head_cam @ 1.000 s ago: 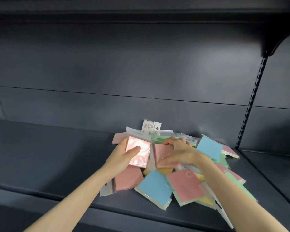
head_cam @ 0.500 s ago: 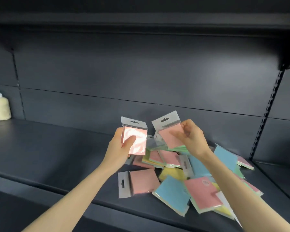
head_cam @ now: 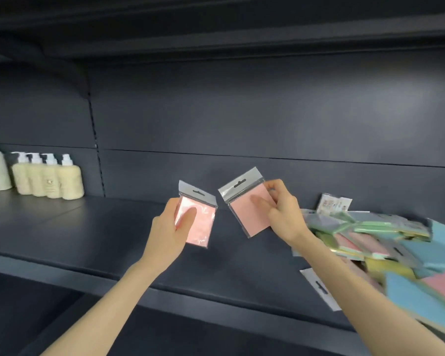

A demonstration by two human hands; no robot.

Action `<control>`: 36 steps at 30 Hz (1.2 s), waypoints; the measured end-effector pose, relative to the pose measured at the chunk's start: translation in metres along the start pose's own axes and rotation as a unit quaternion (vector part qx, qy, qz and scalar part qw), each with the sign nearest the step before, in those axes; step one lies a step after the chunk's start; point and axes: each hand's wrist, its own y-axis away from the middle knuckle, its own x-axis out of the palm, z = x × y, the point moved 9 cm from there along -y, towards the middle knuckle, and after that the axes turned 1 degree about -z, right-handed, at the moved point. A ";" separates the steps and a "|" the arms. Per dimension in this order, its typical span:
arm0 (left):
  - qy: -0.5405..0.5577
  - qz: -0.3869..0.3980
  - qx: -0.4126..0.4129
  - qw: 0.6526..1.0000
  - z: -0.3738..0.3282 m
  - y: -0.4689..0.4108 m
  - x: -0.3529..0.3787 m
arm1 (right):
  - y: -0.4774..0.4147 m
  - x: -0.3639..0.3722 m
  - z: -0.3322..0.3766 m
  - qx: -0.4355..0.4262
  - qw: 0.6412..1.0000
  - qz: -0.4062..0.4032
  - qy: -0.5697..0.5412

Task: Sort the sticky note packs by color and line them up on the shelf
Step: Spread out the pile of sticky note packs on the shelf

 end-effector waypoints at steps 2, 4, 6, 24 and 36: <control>-0.009 0.003 -0.005 1.000 0.026 -0.002 -0.028 | 0.003 0.037 0.007 0.004 1.000 0.002 -0.012; -0.013 0.011 -0.017 1.000 0.052 -0.004 -0.052 | 0.005 0.071 0.011 0.012 1.000 0.009 -0.013; -0.007 0.020 -0.038 0.999 0.077 -0.008 -0.074 | 0.002 0.104 0.014 0.017 1.000 0.022 -0.012; -0.056 0.114 -0.140 0.982 0.262 -0.144 -0.142 | -0.128 0.304 -0.001 0.032 0.997 0.056 0.041; 0.008 0.171 -0.168 0.971 0.352 -0.221 -0.143 | -0.173 0.373 -0.018 0.053 0.991 0.080 0.094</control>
